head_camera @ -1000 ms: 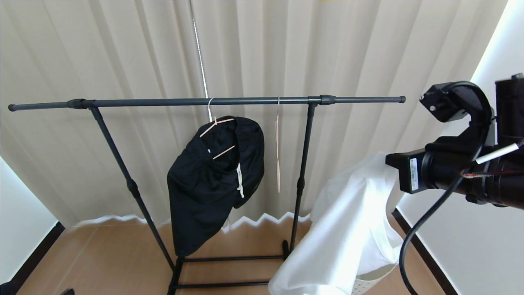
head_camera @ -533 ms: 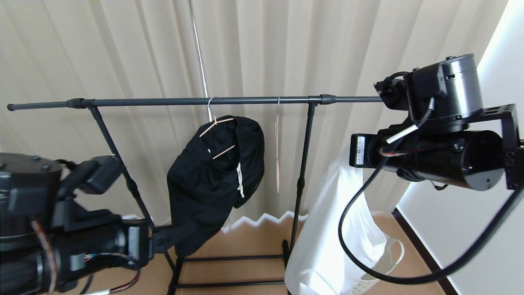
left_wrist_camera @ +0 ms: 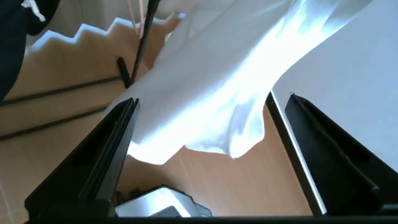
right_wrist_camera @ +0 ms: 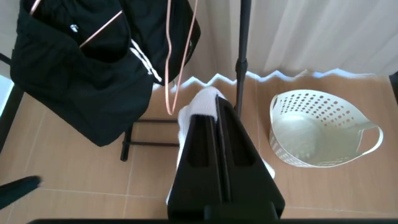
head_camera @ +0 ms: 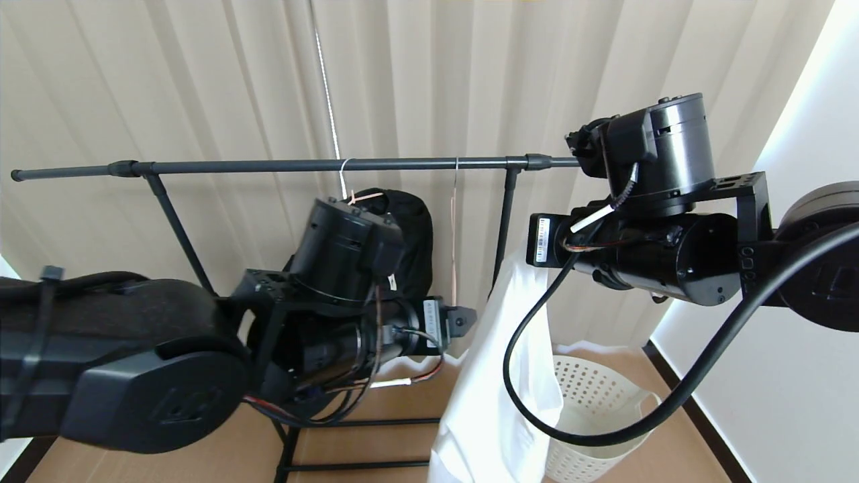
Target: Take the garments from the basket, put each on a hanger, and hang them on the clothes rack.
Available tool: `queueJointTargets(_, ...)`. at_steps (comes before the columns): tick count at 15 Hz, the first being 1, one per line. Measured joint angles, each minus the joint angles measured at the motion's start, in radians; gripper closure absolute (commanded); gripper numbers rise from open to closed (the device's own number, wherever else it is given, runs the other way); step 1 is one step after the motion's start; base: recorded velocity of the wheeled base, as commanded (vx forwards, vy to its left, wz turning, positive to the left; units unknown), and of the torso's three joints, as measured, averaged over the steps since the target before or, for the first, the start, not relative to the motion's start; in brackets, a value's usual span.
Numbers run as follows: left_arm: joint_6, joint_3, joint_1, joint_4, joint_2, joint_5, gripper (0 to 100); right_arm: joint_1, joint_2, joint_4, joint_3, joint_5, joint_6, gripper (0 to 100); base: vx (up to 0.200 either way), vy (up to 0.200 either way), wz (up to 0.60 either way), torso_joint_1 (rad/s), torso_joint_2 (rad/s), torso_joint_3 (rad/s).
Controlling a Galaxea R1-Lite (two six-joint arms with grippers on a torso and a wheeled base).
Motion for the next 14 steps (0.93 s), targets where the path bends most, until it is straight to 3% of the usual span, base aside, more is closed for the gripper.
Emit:
queueJointTargets(5,0.003,-0.182,-0.088,-0.006,0.173,0.094,0,0.046,-0.003,0.005,-0.003,-0.003,-0.001,100,0.0,0.0,0.0,0.0,0.0,0.0)
queueJointTargets(14,0.007,-0.202,-0.097,-0.007,0.224,0.148,0,0.133,-0.047,0.014,0.003,-0.057,-0.001,100,0.0,0.0,0.0,0.0,0.0,0.0)
